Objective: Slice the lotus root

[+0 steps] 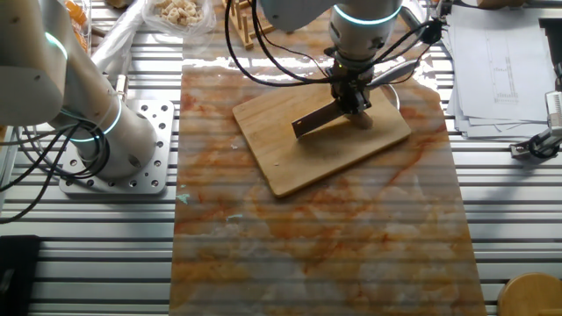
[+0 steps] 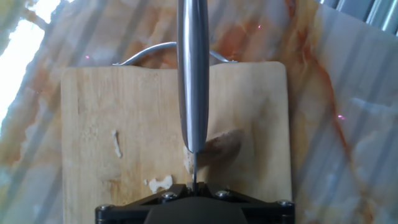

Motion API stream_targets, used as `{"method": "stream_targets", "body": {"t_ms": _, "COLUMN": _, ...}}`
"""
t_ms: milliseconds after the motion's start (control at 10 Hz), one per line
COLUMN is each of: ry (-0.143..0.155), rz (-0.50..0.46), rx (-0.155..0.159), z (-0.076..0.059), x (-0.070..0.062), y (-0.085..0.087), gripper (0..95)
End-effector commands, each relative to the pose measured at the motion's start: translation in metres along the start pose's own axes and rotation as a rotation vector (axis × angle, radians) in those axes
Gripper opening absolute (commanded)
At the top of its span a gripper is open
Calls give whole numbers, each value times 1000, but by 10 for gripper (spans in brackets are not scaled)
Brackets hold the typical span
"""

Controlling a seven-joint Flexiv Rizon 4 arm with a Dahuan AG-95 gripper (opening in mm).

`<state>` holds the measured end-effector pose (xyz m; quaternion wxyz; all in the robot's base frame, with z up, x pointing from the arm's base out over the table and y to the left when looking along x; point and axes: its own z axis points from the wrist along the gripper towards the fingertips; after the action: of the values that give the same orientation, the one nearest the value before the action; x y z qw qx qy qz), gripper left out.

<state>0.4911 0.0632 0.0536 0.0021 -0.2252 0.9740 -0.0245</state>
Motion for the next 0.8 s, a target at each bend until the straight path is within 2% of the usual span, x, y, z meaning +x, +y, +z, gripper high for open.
{"method": "stream_targets", "body": {"t_ms": 100, "ry": 120, "rz": -12, "rx": -34, "z": 41, "x": -7, "y": -1, "gripper": 0}}
{"method": "stream_targets", "body": {"t_ms": 200, "ry": 123, "rz": -23, "rx": -32, "z": 43, "x": -8, "y": -1, "gripper": 0}}
{"method": "stream_targets", "body": {"t_ms": 300, "ry": 121, "rz": -22, "rx": -32, "z": 51, "x": -8, "y": -1, "gripper": 0}}
{"method": "stream_targets", "body": {"t_ms": 500, "ry": 136, "rz": -32, "rx": -28, "z": 55, "x": -8, "y": 0, "gripper": 0}}
{"method": "stream_targets", "body": {"t_ms": 600, "ry": 145, "rz": -33, "rx": -39, "z": 55, "x": -9, "y": 0, "gripper": 0}}
{"method": "stream_targets", "body": {"t_ms": 700, "ry": 139, "rz": -50, "rx": -31, "z": 51, "x": -8, "y": -1, "gripper": 0}}
{"method": "stream_targets", "body": {"t_ms": 800, "ry": 142, "rz": -46, "rx": -51, "z": 40, "x": -8, "y": -1, "gripper": 0}}
